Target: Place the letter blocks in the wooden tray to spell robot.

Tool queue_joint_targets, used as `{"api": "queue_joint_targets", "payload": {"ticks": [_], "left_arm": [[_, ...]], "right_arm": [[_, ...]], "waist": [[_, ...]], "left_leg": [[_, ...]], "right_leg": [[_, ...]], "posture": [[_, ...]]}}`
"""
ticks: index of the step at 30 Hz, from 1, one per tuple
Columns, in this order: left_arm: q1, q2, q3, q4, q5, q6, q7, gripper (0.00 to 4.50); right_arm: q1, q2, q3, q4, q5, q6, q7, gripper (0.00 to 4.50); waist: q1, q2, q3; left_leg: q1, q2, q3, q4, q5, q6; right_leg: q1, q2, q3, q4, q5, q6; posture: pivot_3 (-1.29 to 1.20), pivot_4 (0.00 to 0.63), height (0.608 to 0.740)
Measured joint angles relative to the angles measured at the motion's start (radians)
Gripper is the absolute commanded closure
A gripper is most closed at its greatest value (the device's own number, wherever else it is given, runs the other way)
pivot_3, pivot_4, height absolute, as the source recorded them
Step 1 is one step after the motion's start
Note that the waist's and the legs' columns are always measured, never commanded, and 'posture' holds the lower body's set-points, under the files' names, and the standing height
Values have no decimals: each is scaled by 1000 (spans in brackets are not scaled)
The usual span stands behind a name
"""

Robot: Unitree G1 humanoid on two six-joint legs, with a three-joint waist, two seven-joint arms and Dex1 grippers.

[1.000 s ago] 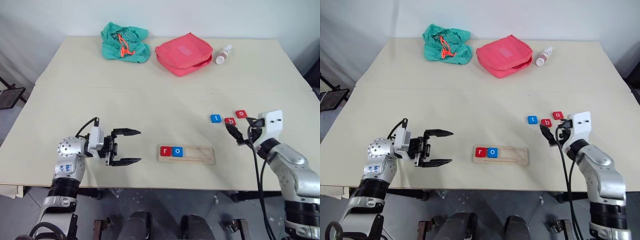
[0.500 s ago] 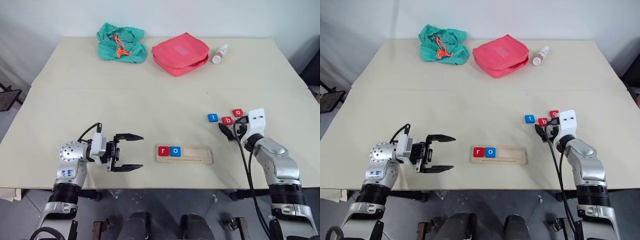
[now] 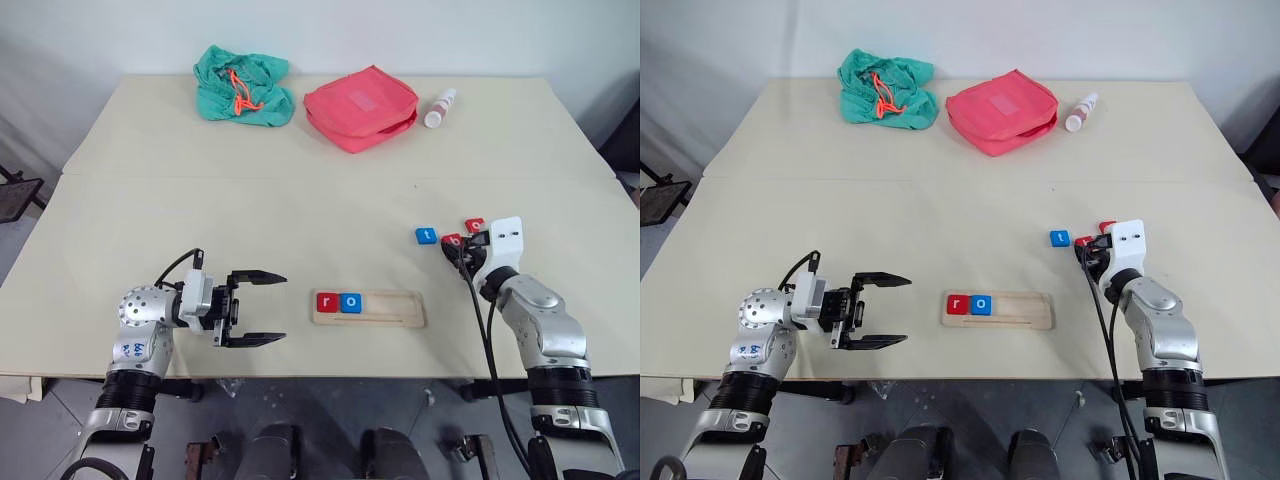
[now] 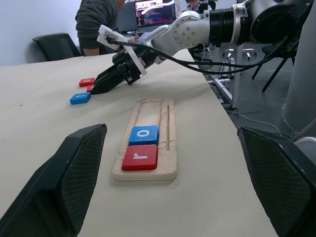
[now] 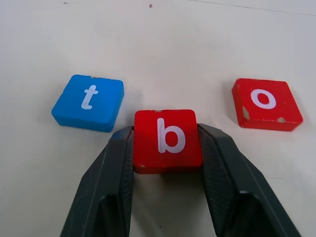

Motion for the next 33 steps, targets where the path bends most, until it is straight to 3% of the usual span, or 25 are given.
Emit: {"api": "queue_joint_targets", "payload": {"ticks": [11, 15, 24, 33], "left_arm": [[-32, 3, 21, 94, 0, -37, -1, 0], [-81, -2, 20, 126, 0, -47, -1, 0], [-87, -13, 6, 136, 1, -55, -1, 0], [-87, -13, 0, 127, 1, -53, -1, 0]], "right_arm": [[416, 26, -118, -636, 121, 266, -91, 3032], [492, 80, -121, -707, 133, 309, -135, 3032], [511, 114, -125, -707, 132, 317, -172, 3032], [496, 113, -131, -667, 122, 289, -167, 13]], "waist": [[3, 0, 0], [3, 0, 0], [0, 0, 0], [0, 0, 0]], "left_leg": [[0, 0, 1, -1, 0, 0], [0, 0, 2, -1, 0, 0], [0, 0, 2, -1, 0, 0], [0, 0, 2, -1, 0, 0]], "right_leg": [[-1, 0, 1, 0, 0, 0], [-1, 0, 2, 0, 0, 0], [-2, 0, 3, 0, 0, 0], [-2, 0, 3, 0, 0, 0]], "posture": [[0, 150, 740], [0, 150, 740], [0, 150, 740], [0, 150, 740]]}}
